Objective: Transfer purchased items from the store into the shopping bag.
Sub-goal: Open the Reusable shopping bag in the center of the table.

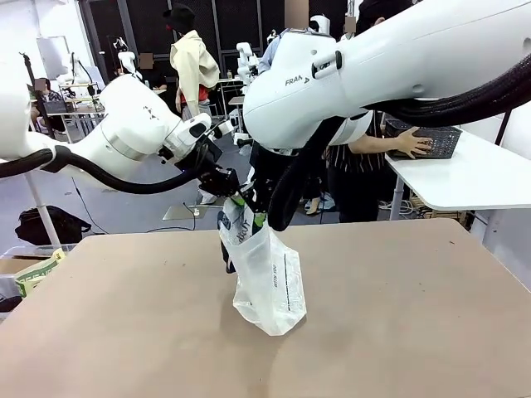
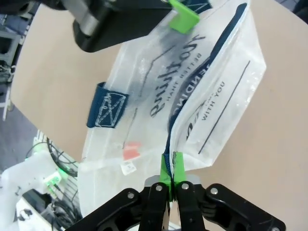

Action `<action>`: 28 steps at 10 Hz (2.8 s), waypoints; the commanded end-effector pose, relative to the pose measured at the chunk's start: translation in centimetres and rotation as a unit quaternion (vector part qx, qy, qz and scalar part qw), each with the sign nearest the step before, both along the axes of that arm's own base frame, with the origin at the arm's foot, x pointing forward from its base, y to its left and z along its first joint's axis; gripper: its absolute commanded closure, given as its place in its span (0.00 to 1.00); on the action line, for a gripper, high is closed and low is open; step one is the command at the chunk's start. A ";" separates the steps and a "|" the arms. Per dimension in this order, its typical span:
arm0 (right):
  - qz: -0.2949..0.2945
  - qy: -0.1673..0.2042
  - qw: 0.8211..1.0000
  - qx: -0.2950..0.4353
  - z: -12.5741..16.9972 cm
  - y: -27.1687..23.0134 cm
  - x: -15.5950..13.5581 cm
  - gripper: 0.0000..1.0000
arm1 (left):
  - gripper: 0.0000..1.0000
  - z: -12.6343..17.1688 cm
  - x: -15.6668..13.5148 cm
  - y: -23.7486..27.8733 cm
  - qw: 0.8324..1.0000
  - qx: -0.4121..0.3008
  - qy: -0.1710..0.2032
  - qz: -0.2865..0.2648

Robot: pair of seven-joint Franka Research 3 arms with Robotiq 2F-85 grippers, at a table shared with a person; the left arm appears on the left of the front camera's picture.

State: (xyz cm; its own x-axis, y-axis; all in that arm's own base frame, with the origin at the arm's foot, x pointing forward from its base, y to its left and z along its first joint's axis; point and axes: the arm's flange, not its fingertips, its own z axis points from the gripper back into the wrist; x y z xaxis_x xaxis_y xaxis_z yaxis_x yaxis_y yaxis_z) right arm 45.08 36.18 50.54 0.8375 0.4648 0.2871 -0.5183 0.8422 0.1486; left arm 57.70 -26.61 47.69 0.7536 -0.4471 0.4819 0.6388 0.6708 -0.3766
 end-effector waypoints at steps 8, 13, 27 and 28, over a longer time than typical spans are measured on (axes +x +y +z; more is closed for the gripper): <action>-0.112 0.008 0.989 -0.092 -0.5 -3.7 -1.5 1.00 | 1.00 2.9 -3.2 10.6 0.988 0.060 0.020 0.142; -0.141 0.011 0.986 -0.088 -0.5 -6.5 -1.1 1.00 | 1.00 1.3 -6.2 17.8 0.974 0.011 0.022 0.224; -0.065 -0.002 0.994 -0.093 -0.5 -1.6 -2.1 1.00 | 1.00 1.3 -3.2 8.4 0.993 0.040 0.034 0.101; -0.065 -0.002 0.994 -0.093 -0.5 -1.6 -2.1 1.00 | 1.00 1.3 -3.2 8.4 0.993 0.040 0.034 0.101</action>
